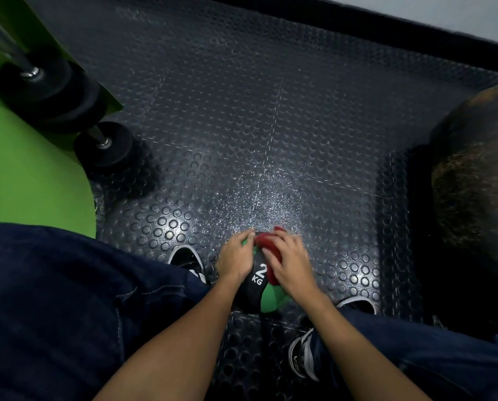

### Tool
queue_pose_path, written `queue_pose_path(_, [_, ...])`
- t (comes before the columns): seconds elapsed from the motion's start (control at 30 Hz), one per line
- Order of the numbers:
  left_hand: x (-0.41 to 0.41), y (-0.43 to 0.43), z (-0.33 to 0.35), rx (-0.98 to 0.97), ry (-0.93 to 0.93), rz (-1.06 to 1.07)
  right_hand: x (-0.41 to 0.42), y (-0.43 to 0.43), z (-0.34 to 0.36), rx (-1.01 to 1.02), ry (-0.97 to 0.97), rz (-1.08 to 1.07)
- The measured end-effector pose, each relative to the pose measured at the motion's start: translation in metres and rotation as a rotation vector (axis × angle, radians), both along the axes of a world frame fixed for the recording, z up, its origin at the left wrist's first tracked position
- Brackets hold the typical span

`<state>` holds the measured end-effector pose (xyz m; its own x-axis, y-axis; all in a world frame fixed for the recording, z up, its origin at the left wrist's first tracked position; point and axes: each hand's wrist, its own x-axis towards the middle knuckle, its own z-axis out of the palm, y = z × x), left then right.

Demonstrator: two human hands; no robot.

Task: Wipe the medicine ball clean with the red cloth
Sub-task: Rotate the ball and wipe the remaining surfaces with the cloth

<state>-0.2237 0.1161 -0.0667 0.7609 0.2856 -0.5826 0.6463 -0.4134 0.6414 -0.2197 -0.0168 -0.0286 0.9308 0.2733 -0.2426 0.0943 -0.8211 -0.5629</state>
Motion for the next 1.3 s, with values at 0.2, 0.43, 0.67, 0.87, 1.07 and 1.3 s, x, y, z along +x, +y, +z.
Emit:
queue_pose_path(0.2, [-0.010, -0.009, -0.002, -0.004, -0.097, 0.047, 0.042, -0.003, -0.017, 0.137, 0.329, -0.543])
queue_pose_path(0.43, [-0.003, -0.011, -0.005, -0.008, -0.066, 0.038, 0.034, -0.004, 0.013, 0.133, 0.083, -0.394])
queue_pose_path(0.67, [0.000, 0.000, -0.005, -0.030, -0.048, 0.075, 0.014, 0.015, -0.006, -0.047, 0.001, -0.063])
queue_pose_path(0.87, [-0.008, -0.006, -0.002, 0.031, -0.153, 0.038, 0.068, 0.031, -0.021, -0.204, 0.262, -0.181])
queue_pose_path(1.07, [-0.015, -0.007, -0.002, 0.052, -0.100, -0.149, 0.078, 0.011, -0.016, 0.129, 0.323, -0.457])
queue_pose_path(1.3, [0.000, -0.017, 0.003, 0.111, 0.022, -0.194, 0.027, -0.005, -0.001, 0.056, 0.087, -0.056])
